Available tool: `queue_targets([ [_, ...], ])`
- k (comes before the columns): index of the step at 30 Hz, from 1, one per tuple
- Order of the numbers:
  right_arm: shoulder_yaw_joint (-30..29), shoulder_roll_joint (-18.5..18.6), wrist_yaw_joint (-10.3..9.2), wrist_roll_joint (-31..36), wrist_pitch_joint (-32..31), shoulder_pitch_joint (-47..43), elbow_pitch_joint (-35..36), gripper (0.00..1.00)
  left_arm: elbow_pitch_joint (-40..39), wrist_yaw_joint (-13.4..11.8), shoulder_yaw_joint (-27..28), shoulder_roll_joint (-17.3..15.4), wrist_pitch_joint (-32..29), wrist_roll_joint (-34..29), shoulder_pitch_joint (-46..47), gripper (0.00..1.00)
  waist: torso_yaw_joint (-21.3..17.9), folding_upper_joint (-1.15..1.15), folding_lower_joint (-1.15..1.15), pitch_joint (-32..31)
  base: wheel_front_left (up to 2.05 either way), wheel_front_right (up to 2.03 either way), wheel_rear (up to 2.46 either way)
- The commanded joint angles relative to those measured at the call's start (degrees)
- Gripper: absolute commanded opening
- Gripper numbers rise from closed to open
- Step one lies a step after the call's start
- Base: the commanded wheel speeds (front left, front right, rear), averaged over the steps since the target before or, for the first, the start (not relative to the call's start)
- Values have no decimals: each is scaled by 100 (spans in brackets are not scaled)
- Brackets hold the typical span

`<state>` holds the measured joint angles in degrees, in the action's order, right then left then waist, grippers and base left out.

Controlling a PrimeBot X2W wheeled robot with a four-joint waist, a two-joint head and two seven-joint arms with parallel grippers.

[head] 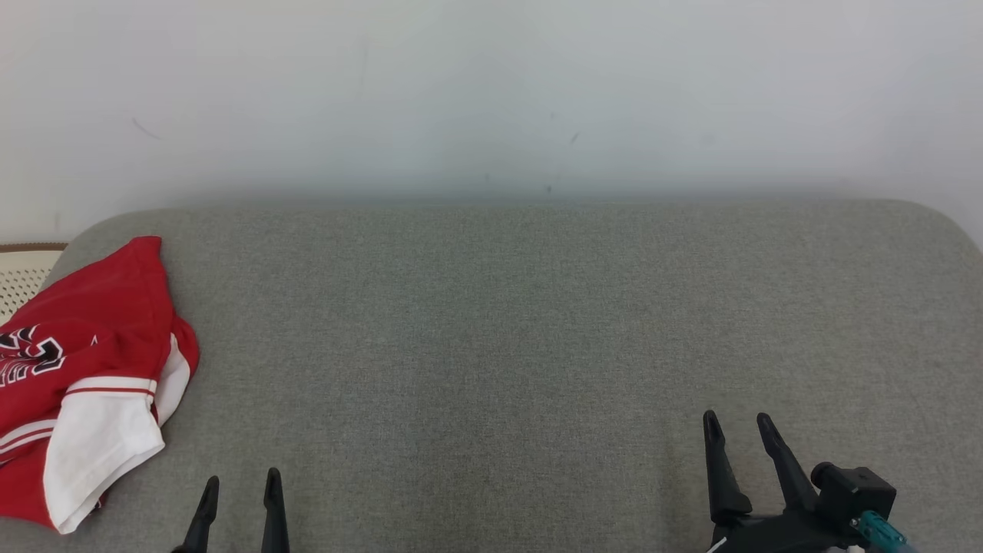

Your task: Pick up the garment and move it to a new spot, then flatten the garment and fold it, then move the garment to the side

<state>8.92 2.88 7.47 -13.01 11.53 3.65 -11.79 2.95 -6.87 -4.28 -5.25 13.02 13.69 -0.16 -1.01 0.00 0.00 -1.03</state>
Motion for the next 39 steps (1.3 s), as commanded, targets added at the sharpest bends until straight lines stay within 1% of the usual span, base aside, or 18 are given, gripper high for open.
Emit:
queue_targets([
  [1,36,1,4,126,-21,23,27,100,-34,-31,1,-55,59,-180,-22,100,2,0,0,-7,0,0,0],
  [17,104,1,4,716,-112,20,118,100,-148,-123,34,-68,236,-664,-66,100,-29,0,0,-73,0,0,0],
  [27,20,1,4,273,-186,-32,196,100,-117,-97,80,-33,226,-581,-90,100,-39,0,0,-92,0,0,0],
  [39,14,1,4,196,-226,-44,211,100,-136,-103,113,-24,226,-594,-102,100,-34,0,0,-73,0,0,0],
])
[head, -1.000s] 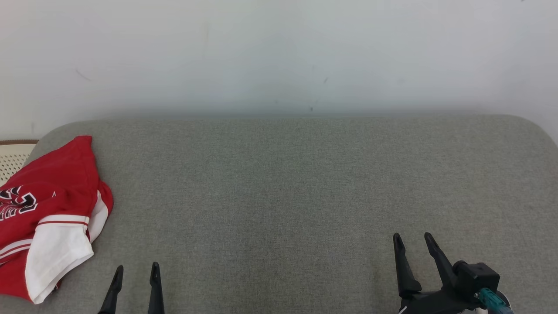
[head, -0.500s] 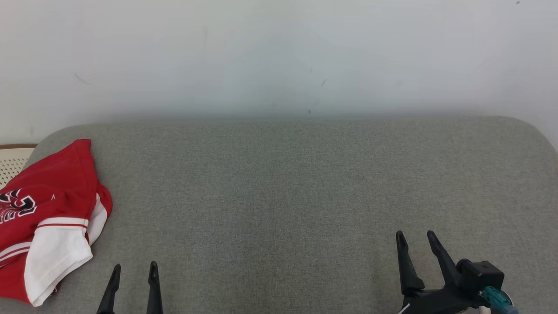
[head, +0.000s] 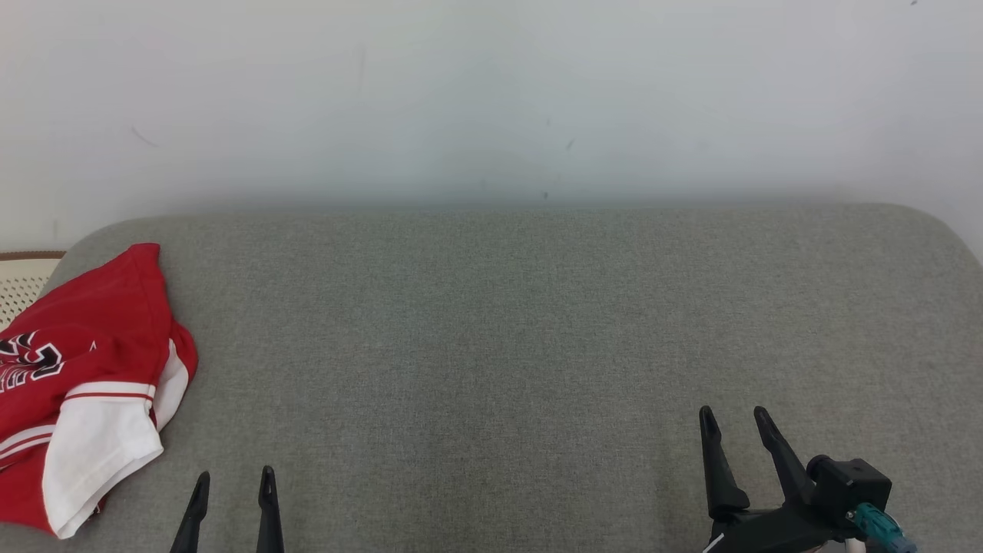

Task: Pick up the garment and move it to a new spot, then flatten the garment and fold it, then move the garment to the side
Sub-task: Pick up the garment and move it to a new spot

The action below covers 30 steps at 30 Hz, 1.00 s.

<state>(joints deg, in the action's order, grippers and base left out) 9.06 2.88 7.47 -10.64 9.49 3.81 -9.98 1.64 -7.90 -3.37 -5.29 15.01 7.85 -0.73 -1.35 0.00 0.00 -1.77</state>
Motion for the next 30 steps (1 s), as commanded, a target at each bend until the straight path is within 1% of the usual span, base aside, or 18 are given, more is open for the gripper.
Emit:
queue_targets([
  [1,-3,1,4,-39,-17,-62,31,100,-4,1,23,-19,27,-10,-35,100,3,0,0,1,0,0,0],
  [6,-22,0,4,-58,2,-86,13,100,25,-4,12,-17,27,-35,-9,100,61,0,0,1,0,0,0],
  [11,0,0,4,-86,13,-91,-17,100,77,-22,-14,-22,27,-72,1,100,272,0,0,3,0,0,0],
  [23,55,0,4,-61,101,-156,-117,100,42,-86,45,-107,27,-89,-186,100,1110,0,0,-49,0,0,0],
  [24,55,0,4,-61,101,-156,-117,100,42,-86,45,-107,27,-89,-186,100,1110,0,0,-49,0,0,0],
  [30,73,0,4,-40,132,-189,-167,100,-9,-132,54,-135,27,-95,-219,100,1517,0,0,-99,0,0,0],
])
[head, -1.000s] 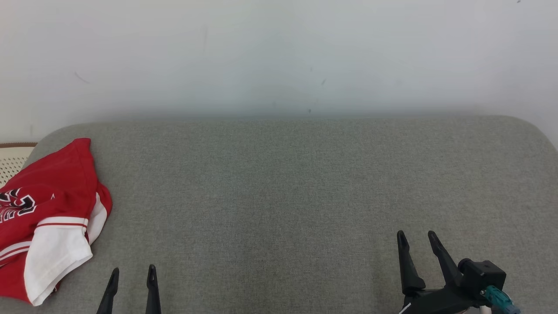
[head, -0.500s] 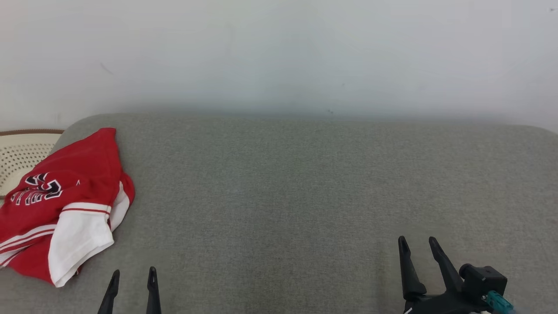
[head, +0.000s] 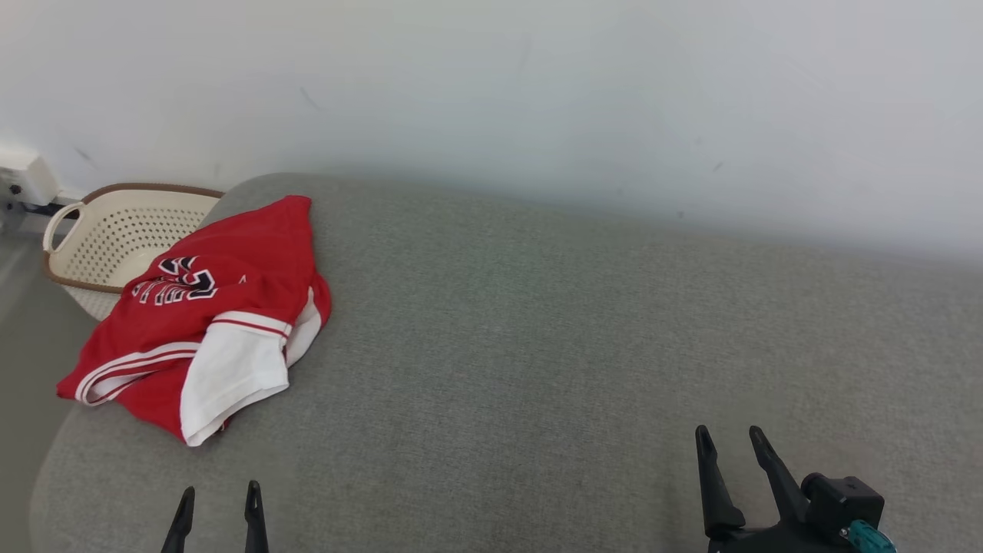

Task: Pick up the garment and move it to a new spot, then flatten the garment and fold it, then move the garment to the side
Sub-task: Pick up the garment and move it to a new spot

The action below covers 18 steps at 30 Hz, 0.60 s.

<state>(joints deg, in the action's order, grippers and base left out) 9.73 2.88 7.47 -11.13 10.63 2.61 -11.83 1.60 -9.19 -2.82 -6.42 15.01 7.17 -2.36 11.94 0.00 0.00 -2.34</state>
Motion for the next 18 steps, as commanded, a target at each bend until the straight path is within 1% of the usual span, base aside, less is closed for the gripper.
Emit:
queue_targets([
  [1,23,0,4,8,33,-66,3,100,-4,-17,5,-28,26,-27,-71,100,254,0,0,-51,0,0,0],
  [12,88,0,4,-59,99,-85,-103,100,-23,-43,86,-135,14,71,-105,100,979,0,0,-159,0,0,0],
  [18,142,-1,4,-63,125,-95,-144,100,-104,-140,158,-160,16,93,-168,100,1323,0,0,-209,0,0,0],
])
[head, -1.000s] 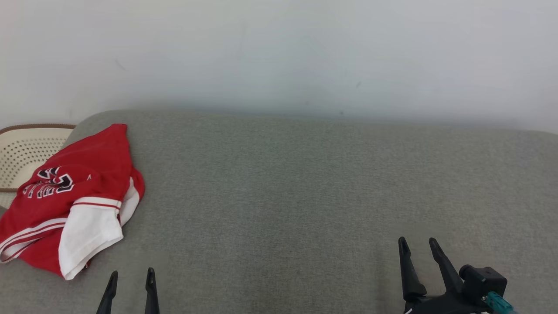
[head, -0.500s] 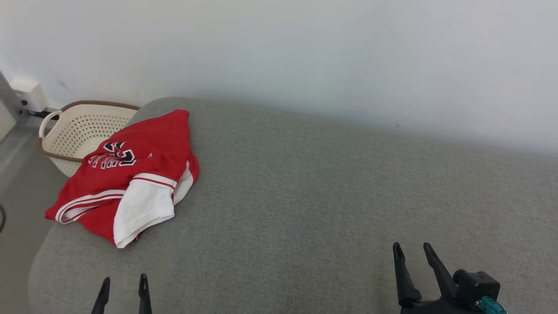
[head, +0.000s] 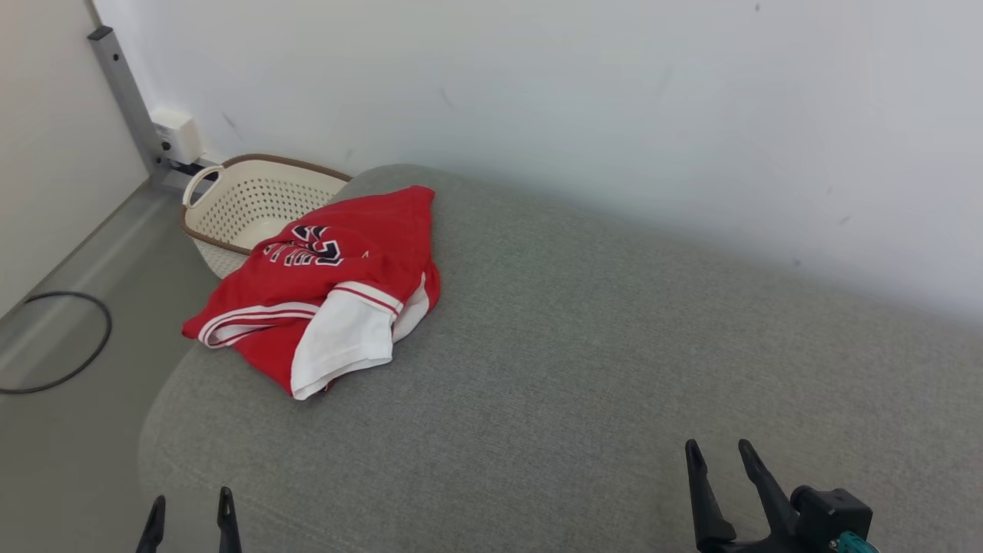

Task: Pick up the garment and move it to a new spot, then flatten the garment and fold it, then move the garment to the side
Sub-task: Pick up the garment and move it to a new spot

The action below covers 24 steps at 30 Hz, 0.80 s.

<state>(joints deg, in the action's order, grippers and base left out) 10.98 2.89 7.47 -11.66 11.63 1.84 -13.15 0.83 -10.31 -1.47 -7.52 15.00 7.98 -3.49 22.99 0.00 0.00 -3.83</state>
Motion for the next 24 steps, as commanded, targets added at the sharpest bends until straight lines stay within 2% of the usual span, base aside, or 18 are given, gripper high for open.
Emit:
queue_targets([
  [1,30,-1,4,-8,30,-17,-18,100,-41,-43,39,-64,18,15,-71,100,261,0,0,-67,0,0,0],
  [13,187,1,4,-20,67,109,-122,100,-174,-151,212,-149,22,81,-205,100,423,0,0,-21,0,0,0],
  [18,148,0,4,-64,78,107,-176,100,-114,13,148,-196,-5,219,130,100,400,0,0,-22,0,0,0],
  [24,255,1,4,-80,67,216,-165,100,20,242,232,-313,-78,466,676,100,89,0,0,85,0,0,0],
])
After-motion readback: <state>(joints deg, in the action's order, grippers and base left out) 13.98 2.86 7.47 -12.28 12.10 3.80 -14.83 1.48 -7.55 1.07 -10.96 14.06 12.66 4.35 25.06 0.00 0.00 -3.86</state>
